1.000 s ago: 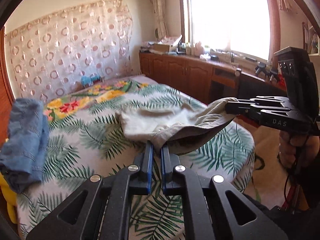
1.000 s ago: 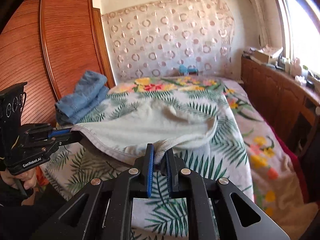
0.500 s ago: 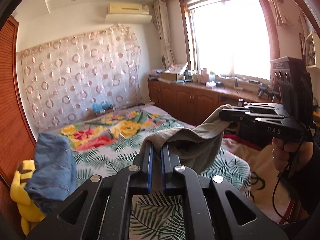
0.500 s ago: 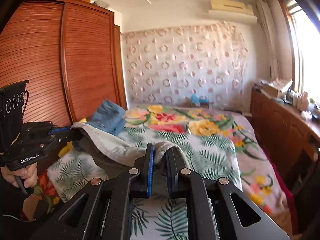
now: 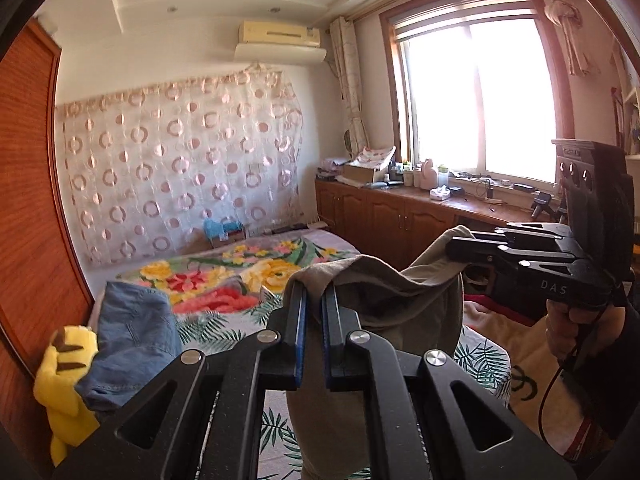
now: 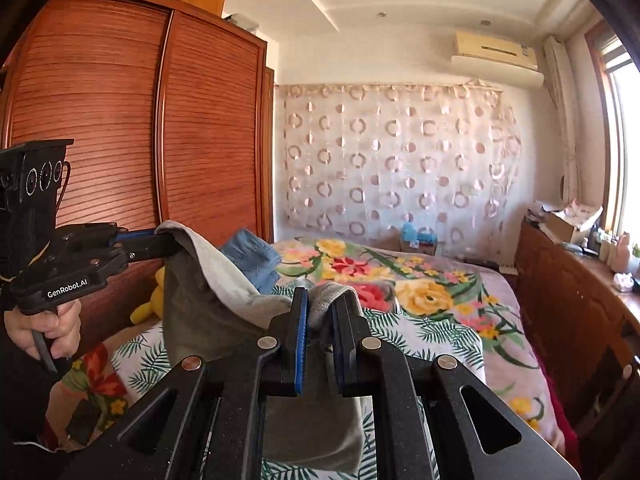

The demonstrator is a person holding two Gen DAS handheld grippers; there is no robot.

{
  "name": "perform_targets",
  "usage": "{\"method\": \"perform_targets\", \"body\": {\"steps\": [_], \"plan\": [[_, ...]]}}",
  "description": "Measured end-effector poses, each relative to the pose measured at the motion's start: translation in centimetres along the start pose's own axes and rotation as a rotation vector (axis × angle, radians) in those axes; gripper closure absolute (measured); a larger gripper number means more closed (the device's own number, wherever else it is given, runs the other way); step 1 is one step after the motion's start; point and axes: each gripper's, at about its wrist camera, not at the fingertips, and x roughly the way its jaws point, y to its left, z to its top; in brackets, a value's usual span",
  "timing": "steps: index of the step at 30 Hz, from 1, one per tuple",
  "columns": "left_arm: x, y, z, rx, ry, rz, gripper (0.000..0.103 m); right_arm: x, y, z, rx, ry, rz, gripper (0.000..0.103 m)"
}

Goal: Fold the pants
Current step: 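Lift the held pants end with both tools and fold it over the pants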

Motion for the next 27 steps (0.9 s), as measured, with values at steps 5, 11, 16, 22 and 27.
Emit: {"method": "perform_targets", "body": {"steps": [5, 11, 16, 22, 27], "plan": [[4.9, 3.2, -0.1, -0.033, 0.05, 0.032, 0.096, 4.3, -1.0, 0.9, -0.036, 0.063, -0.019, 0.092], [8.8, 6.3, 4.3, -0.006, -0.007, 0.082, 0.096, 11.6, -3.5, 5.2, -0.076, 0.062, -0.102, 0.093], [8.4, 6.7, 5.0, -0.008, -0.032, 0.106, 0.096, 12.7, -4.0, 8.4, -0.066, -0.002, -0.123, 0.093], [8.9, 5.3, -2.3, -0.01, 0.116, 0.082, 0.096, 13.0, -2.3, 3.1, -0.074, 0.098, -0.084, 0.093], [7.6, 3.0, -8.3, -0.008, 0.216, 0.062, 0.096, 13.5, -1.6, -2.6, -0.023, 0.224, -0.005, 0.093]]}}
